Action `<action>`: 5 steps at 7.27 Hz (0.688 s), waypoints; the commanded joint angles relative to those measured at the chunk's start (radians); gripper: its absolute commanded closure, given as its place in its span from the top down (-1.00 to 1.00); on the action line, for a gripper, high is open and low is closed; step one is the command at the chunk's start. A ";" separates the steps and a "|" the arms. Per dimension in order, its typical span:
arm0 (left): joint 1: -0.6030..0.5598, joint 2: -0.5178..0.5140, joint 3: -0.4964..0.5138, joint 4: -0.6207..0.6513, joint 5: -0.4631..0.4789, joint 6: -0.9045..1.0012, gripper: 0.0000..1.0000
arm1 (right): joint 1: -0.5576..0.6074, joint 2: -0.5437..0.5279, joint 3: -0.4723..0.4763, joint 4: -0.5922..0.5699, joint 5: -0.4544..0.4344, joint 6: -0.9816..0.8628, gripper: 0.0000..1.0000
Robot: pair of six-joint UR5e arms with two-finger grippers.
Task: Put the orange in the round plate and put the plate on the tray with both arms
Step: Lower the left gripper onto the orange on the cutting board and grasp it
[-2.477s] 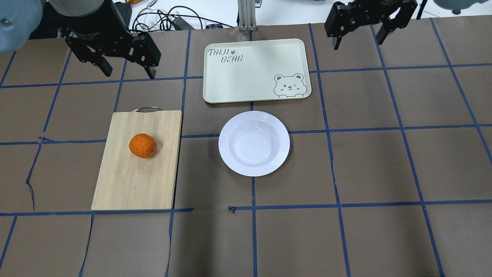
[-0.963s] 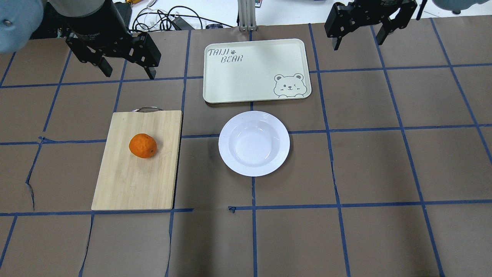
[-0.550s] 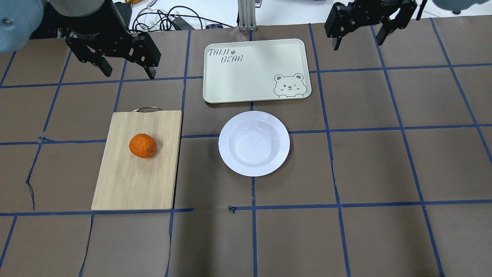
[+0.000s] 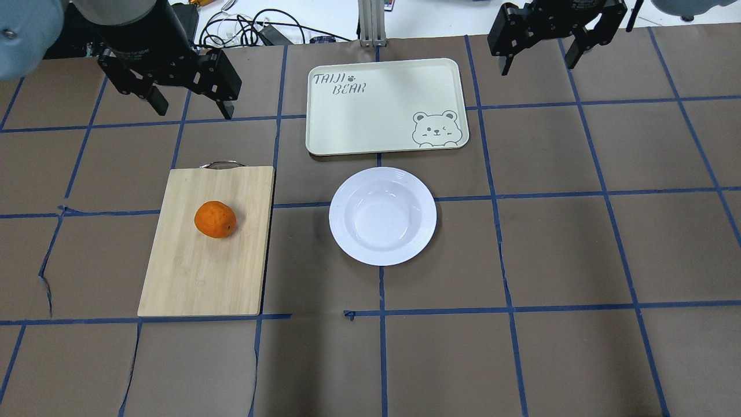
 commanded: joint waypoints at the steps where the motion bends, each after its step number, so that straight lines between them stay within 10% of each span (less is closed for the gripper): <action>1: 0.046 -0.037 -0.028 0.007 0.005 -0.002 1.00 | 0.001 0.000 0.000 0.001 0.000 0.001 1.00; 5: 0.061 -0.185 -0.273 0.204 0.121 0.024 1.00 | -0.001 0.000 0.008 0.000 0.000 0.001 1.00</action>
